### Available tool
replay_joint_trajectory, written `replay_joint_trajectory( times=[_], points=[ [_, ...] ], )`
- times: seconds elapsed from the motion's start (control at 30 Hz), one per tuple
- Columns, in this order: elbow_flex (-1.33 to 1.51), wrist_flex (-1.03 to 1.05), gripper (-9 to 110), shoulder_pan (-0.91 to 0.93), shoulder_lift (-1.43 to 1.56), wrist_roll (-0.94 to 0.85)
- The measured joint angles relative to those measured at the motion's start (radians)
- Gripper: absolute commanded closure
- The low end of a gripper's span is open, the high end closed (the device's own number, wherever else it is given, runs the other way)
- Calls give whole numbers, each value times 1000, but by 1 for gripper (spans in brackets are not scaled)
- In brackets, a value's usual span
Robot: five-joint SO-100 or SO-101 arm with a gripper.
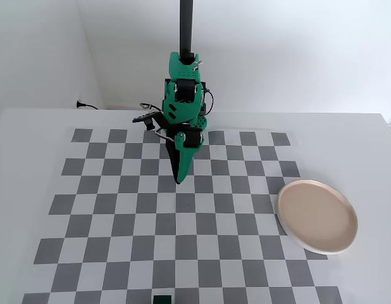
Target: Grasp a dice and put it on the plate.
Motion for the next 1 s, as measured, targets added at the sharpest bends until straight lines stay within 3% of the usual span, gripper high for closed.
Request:
replay_joint_trajectory(
  times=[0.5, 0.67, 1.0],
  points=[
    [0, 57, 106, -43, 0, -552],
    [0, 29, 95, -51, 0, -712],
    [0, -126, 93, -40, 0, -830]
  ],
)
